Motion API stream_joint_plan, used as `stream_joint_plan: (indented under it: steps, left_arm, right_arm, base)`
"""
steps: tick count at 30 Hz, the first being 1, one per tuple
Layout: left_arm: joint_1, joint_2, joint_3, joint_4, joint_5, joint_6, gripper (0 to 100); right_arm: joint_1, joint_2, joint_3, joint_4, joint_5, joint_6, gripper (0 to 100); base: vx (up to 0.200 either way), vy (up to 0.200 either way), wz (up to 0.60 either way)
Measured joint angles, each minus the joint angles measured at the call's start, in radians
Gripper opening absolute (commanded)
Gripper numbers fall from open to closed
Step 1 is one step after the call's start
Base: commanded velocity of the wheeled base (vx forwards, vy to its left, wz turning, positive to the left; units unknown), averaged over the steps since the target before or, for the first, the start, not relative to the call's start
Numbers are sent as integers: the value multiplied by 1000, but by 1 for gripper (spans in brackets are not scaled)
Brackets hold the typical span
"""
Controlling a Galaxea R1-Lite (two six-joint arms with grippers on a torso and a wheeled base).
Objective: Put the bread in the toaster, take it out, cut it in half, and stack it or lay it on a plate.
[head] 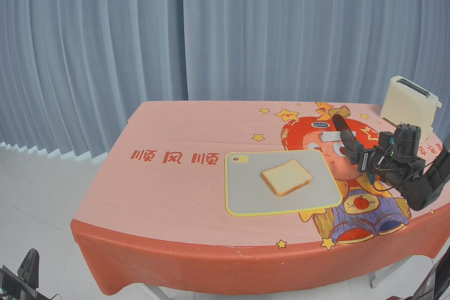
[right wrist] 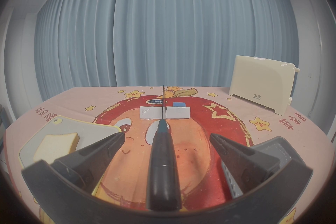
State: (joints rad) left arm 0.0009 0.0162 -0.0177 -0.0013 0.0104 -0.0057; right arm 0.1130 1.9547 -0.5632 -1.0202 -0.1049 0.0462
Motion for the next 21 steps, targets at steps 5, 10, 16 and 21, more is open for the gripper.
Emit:
stream_joint_plan:
  steps: [5,10,16,21]
  left_arm:
    - [1,0,0,0,0,0,0]
    - [0,0,0,0,0,0,0]
    - [0,0,0,0,0,0,0]
    - [1,0,0,0,0,0,0]
  right_arm:
    - [0,2,0,0,-1,0,100]
    - [1,4,2,1,-3,0,0]
    - [4,10,6,2,-13,0,0]
    - [4,4,5,2,-15,0,0]
  base:
    - [0,0,0]
    - [0,0,0]
    - [0,0,0]
    - [0,0,0]
